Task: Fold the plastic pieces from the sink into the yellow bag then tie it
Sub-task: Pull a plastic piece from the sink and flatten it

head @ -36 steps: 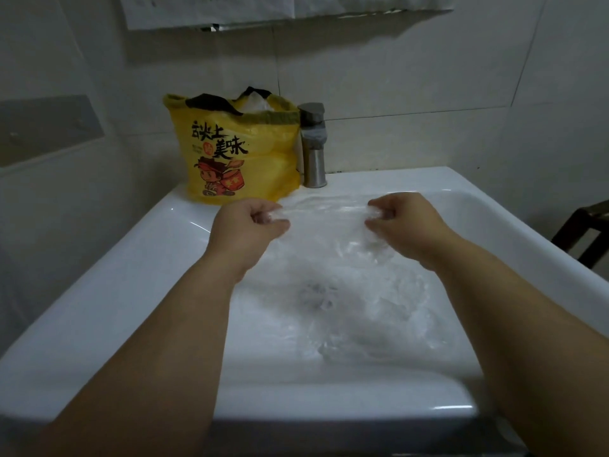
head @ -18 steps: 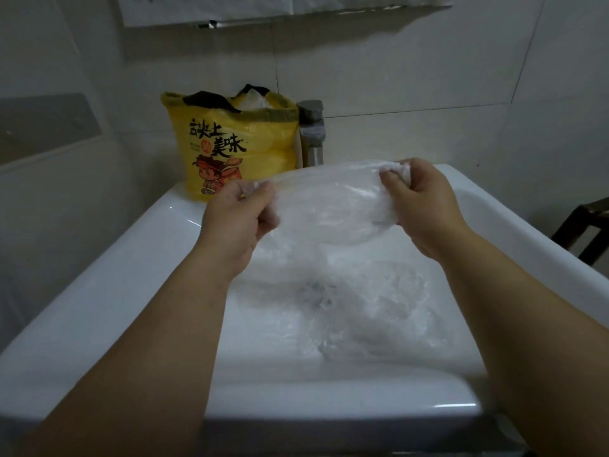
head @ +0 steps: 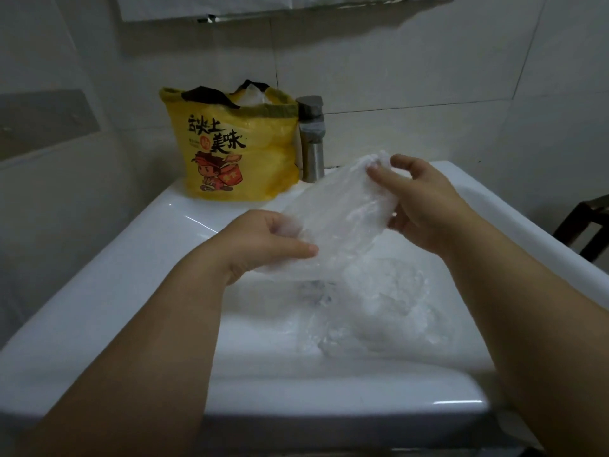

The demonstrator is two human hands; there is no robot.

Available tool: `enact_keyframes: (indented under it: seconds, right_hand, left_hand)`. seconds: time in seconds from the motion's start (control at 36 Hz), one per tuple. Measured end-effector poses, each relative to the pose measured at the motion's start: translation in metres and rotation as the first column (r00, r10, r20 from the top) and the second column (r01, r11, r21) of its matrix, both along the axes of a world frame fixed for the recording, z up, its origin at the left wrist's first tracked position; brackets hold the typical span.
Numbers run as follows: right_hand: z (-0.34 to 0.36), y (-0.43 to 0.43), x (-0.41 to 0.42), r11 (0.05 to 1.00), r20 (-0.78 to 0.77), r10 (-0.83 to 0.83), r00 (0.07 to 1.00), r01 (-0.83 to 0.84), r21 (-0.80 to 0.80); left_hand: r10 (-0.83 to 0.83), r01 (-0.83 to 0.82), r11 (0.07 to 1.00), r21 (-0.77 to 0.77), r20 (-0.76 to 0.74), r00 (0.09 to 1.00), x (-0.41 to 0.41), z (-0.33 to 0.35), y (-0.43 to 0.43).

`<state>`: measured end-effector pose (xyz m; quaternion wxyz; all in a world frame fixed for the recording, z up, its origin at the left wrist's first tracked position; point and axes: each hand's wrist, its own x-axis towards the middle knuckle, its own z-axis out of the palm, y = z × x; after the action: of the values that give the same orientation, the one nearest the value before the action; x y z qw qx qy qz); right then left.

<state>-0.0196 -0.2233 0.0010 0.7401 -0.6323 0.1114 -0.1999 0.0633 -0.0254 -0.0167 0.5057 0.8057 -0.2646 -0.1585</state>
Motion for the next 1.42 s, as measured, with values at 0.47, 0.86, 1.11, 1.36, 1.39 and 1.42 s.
enact_keyframes:
  seconds: [0.47, 0.86, 1.11, 1.36, 1.39, 1.42]
  right_hand:
    - [0.001, 0.022, 0.001, 0.979, 0.064, 0.162, 0.985, -0.169, 0.116]
    - [-0.024, 0.057, 0.017, 0.846, -0.260, 0.530, 0.807, -0.526, 0.088]
    - [-0.005, 0.035, 0.015, 0.850, -0.010, 0.465, 0.885, -0.444, 0.284]
    - [0.002, 0.009, 0.008, 0.881, 0.060, 0.359, 0.931, -0.360, 0.306]
    - [0.000, 0.011, 0.008, 0.901, 0.023, 0.362, 0.932, -0.356, 0.248]
    - [-0.002, 0.013, 0.009, 0.915, -0.011, 0.366, 0.931, -0.358, 0.185]
  left_hand:
    - [-0.123, 0.065, 0.978, -0.198, -0.299, 0.946, -0.007, 0.004, -0.007]
    - [-0.150, 0.084, 0.944, -0.319, -0.188, 0.971, -0.015, 0.002, -0.022]
    - [-0.113, 0.071, 0.981, -0.179, -0.240, 0.964, -0.012, -0.002, -0.021]
    - [-0.081, 0.084, 0.996, 0.010, -0.162, 0.983, -0.011, -0.007, -0.016]
    - [-0.090, 0.095, 0.994, 0.044, -0.116, 0.989, -0.012, -0.006, -0.015]
    - [-0.097, 0.102, 0.993, 0.060, -0.083, 0.992, -0.014, -0.003, -0.015]
